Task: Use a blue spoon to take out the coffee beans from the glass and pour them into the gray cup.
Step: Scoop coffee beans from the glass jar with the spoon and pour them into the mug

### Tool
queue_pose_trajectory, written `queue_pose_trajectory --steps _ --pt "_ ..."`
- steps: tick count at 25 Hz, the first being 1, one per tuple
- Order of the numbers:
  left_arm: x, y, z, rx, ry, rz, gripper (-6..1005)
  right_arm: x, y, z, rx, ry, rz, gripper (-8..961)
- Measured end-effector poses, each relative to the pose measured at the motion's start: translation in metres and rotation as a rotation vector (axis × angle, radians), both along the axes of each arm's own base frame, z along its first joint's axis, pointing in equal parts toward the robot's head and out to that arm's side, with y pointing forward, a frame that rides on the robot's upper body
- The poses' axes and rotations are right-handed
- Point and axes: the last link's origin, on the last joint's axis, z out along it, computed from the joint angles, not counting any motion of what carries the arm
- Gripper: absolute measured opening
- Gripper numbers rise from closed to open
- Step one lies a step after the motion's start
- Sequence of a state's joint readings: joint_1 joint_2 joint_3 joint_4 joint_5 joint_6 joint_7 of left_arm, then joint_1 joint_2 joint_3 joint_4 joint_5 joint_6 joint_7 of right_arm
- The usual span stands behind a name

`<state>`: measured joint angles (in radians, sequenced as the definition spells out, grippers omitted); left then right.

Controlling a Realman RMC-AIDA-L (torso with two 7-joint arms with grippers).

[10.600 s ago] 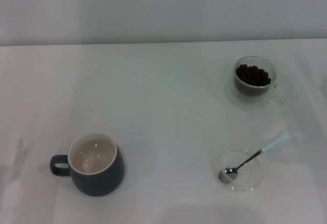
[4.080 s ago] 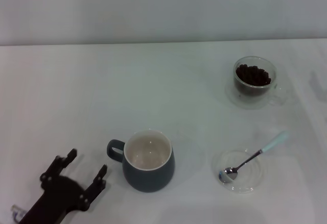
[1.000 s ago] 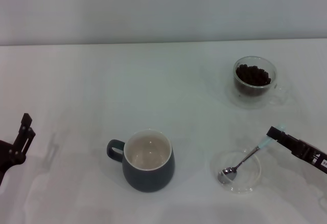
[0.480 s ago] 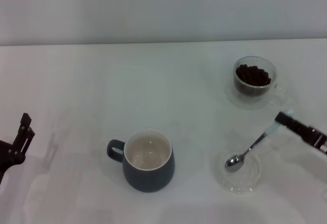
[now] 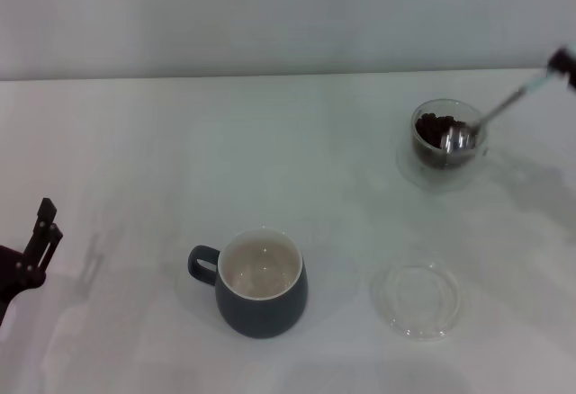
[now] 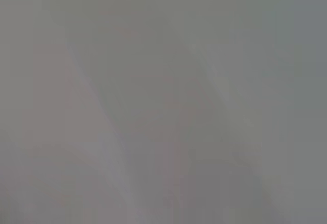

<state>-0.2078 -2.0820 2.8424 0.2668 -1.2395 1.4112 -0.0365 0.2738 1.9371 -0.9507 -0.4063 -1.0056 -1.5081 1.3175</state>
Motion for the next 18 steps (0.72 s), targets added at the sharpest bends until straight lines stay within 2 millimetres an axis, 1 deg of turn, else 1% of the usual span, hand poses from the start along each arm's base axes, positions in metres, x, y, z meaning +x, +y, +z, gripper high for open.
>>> queue_pose_trajectory --steps 3,4,5,6,7,8,11,14,18 --pt "0.000 0.000 -0.001 -0.004 0.002 0.001 772 -0.016 0.021 0.012 0.086 -0.099 0.083 145" --pt "0.000 0.000 -0.002 -0.008 0.003 0.003 772 -0.024 0.035 0.014 0.115 -0.165 0.120 145" --pt "0.000 0.001 -0.002 -0.012 0.003 0.005 772 -0.028 0.042 0.014 0.128 -0.202 0.130 145" --pt "0.000 0.001 -0.002 -0.014 0.003 0.006 772 -0.028 0.042 0.014 0.128 -0.202 0.130 145" --pt "-0.001 0.001 -0.003 -0.015 0.003 0.007 772 -0.032 0.056 0.008 0.154 -0.280 0.121 145" --pt "-0.001 0.001 -0.003 -0.016 0.003 0.007 772 -0.032 0.056 0.008 0.154 -0.280 0.121 144" --pt "0.000 0.001 -0.004 -0.019 0.001 0.005 771 -0.033 0.070 -0.009 0.176 -0.404 0.093 144" --pt "0.001 0.000 -0.005 -0.021 -0.003 0.005 771 -0.032 0.075 -0.022 0.184 -0.497 0.086 144" --pt "0.001 0.001 -0.006 -0.025 -0.002 0.007 770 -0.028 0.075 -0.025 0.180 -0.544 0.070 144"
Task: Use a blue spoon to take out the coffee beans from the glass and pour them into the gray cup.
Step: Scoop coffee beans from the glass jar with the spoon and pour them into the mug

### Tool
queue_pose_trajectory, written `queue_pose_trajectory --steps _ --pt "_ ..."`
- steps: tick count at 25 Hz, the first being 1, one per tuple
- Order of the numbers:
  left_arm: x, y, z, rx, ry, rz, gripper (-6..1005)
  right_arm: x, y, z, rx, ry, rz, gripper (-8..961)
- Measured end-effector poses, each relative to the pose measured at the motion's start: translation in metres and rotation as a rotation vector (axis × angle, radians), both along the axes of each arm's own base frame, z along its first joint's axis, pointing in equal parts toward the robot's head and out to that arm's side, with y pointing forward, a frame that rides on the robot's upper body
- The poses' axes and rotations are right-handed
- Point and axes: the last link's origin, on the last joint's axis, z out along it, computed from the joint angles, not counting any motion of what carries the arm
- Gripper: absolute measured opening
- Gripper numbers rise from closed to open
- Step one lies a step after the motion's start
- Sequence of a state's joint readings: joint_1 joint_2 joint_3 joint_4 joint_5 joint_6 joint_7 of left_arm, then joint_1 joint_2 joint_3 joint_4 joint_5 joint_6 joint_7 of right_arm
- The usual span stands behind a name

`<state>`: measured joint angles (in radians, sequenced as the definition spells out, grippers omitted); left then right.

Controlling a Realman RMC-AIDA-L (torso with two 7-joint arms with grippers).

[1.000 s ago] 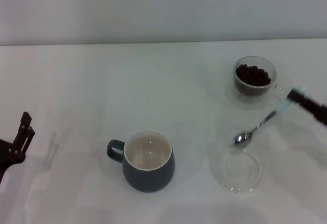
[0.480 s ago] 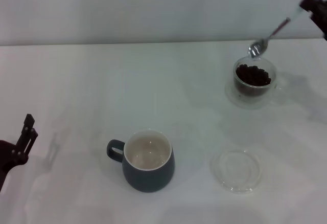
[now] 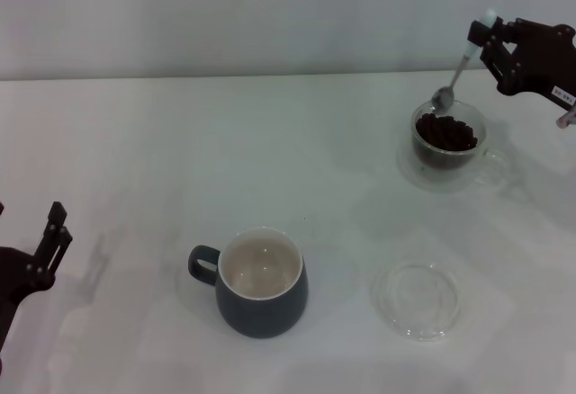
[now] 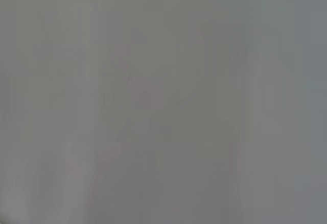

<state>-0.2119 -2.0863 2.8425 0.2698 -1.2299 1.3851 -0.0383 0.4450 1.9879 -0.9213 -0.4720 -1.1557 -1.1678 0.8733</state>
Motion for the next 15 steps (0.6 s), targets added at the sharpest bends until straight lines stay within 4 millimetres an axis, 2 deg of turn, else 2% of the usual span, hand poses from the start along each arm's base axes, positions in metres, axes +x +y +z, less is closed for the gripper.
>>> queue_pose_trajectory --steps 8,15 --pt "0.003 0.008 0.001 0.004 0.003 -0.015 771 0.016 -0.001 0.003 0.021 -0.039 -0.075 144" --pt "0.005 0.015 0.000 -0.005 0.007 -0.010 772 0.025 -0.006 -0.002 0.009 -0.047 -0.117 145"
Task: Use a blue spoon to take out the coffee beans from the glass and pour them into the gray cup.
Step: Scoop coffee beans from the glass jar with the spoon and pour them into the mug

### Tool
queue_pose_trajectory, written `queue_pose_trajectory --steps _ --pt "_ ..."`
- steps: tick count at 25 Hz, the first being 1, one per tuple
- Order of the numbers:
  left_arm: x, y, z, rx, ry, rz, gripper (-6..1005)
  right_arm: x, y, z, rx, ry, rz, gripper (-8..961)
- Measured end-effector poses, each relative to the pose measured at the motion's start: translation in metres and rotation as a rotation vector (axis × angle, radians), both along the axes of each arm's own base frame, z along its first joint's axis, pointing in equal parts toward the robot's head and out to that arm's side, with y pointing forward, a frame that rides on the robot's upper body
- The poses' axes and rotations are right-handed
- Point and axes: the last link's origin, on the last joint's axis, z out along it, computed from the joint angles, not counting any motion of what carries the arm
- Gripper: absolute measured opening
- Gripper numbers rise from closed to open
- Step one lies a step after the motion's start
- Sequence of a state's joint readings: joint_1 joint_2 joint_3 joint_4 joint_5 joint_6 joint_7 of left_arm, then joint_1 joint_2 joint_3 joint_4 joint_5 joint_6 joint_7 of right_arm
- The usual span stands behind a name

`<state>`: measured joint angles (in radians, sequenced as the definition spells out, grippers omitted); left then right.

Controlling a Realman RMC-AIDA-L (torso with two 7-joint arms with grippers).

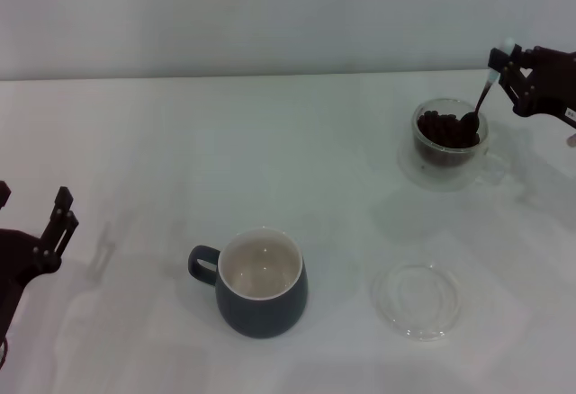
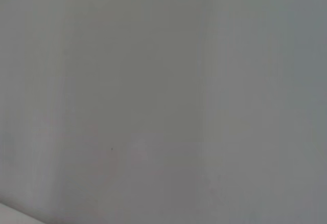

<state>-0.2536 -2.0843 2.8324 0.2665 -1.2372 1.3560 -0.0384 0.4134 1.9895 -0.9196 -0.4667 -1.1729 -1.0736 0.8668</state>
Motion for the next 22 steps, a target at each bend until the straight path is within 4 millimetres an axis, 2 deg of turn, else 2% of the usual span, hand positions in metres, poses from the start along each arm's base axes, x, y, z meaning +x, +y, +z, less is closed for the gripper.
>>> queue_pose_trajectory --steps 8,16,22 --pt "-0.001 0.003 0.001 -0.005 0.012 0.002 771 0.009 -0.009 -0.008 -0.030 0.139 -0.099 145" --pt "-0.002 0.003 0.000 -0.012 0.015 0.009 771 0.023 -0.011 -0.004 0.009 0.369 -0.246 145" --pt "-0.003 0.003 -0.001 -0.017 0.017 0.014 770 0.027 -0.013 -0.003 -0.004 0.459 -0.292 144"
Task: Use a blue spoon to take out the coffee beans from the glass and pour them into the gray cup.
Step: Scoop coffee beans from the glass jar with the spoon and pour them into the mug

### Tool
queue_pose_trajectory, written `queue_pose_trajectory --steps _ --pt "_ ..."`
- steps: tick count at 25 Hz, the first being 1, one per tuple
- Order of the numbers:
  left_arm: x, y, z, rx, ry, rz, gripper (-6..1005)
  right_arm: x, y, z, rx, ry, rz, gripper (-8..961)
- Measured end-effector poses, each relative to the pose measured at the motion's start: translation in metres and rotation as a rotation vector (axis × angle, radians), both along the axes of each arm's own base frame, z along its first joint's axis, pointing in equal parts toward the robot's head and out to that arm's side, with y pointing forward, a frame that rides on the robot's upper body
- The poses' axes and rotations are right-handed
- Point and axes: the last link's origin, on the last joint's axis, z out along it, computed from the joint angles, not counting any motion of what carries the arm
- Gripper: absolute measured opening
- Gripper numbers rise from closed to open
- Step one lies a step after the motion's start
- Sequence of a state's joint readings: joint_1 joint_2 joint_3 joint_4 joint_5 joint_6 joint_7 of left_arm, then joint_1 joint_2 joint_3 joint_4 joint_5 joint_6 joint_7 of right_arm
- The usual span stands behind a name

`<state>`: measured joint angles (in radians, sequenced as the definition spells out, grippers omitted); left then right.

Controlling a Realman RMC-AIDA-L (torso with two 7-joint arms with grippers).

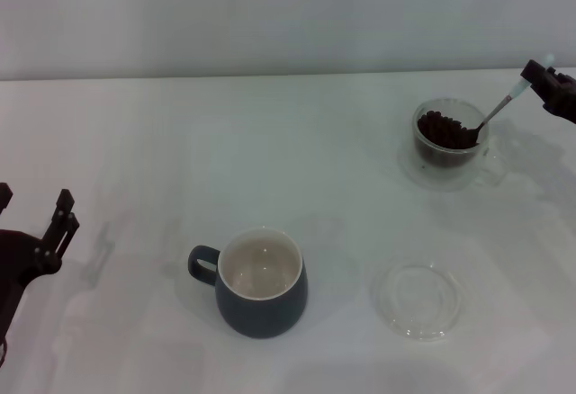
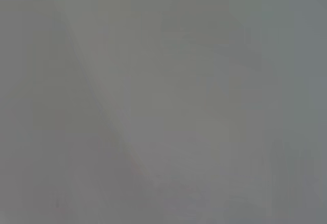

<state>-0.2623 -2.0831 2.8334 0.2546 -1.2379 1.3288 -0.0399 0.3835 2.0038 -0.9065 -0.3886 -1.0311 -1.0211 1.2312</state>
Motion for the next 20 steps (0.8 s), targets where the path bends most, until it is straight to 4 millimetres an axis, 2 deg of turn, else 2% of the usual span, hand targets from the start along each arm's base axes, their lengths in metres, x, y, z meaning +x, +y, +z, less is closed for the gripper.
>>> queue_pose_trajectory --steps 20 --pt "-0.0025 0.0003 0.0029 0.005 0.014 -0.001 771 0.0086 -0.0032 -0.0066 -0.036 0.294 -0.146 144"
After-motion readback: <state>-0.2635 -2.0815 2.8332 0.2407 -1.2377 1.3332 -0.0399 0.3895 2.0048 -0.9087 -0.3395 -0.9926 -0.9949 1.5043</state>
